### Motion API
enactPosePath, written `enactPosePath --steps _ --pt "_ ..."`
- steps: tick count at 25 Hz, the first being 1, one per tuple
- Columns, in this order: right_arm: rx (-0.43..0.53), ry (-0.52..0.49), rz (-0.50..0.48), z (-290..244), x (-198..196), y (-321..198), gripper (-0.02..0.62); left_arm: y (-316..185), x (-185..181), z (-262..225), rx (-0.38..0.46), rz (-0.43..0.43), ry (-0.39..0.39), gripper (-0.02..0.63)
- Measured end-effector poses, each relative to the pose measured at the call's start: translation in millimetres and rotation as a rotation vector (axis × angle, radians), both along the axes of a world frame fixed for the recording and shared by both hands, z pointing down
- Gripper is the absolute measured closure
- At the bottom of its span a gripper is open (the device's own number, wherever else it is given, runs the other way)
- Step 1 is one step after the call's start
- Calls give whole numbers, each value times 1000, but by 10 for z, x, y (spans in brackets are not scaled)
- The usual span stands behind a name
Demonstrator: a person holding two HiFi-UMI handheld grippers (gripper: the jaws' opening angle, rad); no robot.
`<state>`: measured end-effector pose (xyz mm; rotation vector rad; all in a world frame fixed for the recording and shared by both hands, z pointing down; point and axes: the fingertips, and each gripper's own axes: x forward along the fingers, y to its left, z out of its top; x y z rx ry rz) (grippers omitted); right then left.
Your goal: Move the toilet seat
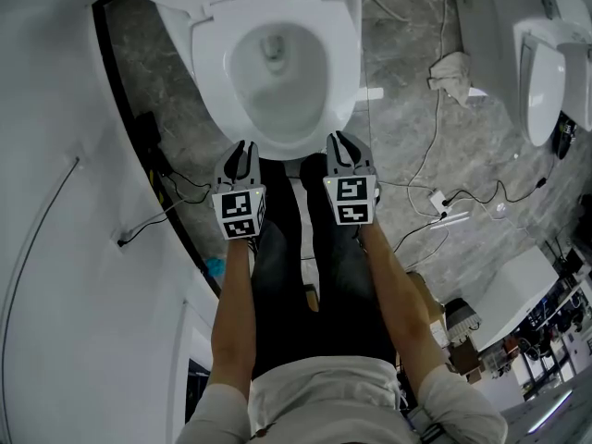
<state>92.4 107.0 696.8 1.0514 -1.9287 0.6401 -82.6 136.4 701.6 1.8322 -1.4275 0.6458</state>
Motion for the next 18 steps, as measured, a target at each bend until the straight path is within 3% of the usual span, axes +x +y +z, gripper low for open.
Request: enactPosePath --steps 3,18 --pt "-12 4 2 78 17 -11 500 24 2 95 -22 -5 2 533" --pt "-106 6 83 467 196 46 365 84 -113 424 -105 -56 0 455"
